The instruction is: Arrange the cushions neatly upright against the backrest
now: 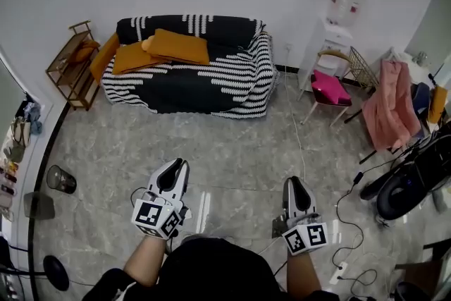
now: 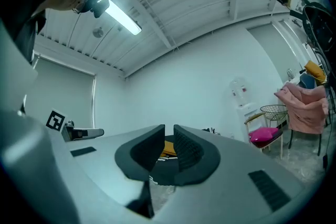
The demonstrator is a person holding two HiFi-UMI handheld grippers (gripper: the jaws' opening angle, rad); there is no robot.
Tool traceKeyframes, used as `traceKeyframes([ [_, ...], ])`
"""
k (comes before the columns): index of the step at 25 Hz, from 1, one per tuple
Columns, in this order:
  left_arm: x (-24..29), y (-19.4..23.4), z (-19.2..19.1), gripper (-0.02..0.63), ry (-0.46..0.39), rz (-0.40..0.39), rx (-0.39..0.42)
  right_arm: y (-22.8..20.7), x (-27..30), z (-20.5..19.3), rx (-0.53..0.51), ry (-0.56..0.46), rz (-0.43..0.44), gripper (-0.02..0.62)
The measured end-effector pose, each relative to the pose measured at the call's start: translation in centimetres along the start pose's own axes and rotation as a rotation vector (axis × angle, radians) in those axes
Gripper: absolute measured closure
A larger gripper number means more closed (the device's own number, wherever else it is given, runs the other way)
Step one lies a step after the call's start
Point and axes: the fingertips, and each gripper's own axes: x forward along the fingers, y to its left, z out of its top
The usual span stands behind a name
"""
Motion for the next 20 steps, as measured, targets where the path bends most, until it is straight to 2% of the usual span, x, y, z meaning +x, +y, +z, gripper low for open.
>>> traceKeyframes([
  [4, 0.4, -2.1, -0.4, 0.546, 0.026, -0.014, 0.013, -1.1, -0.5, -0.2, 0.014, -0.008, 0.012, 0.537],
  [5, 0.5, -2.3, -0.5, 0.532, 0.031, -0.015, 0.014, -1.1, -0.4, -0.4, 0.019, -0.005, 0.021, 0.476],
  [6, 0.7, -2.2, -0.5, 0.467, 0.036, -0.012, 0.016, -1.1, -0.2, -0.6, 0.026, -0.001, 0.030, 0.371],
  [7, 0.8, -2.0, -0.6, 0.390, 0.041, -0.005, 0.017, -1.1, 0.1, -1.0, 0.033, 0.003, 0.035, 0.309],
  [8, 0.9, -1.5, -0.8, 0.353, 0.044, 0.006, 0.016, -1.1, 0.2, -1.3, 0.036, 0.007, 0.033, 0.296],
  [14, 4.1, 1.5, -1.9, 0.308, 0.040, 0.029, -0.004, -3.1, 2.8, -2.3, 0.029, 0.025, -0.009, 0.295],
  [20, 10.2, 7.7, -1.2, 0.304, 0.021, 0.015, -0.011, -4.1, 12.4, -2.0, 0.029, 0.006, -0.031, 0.295],
])
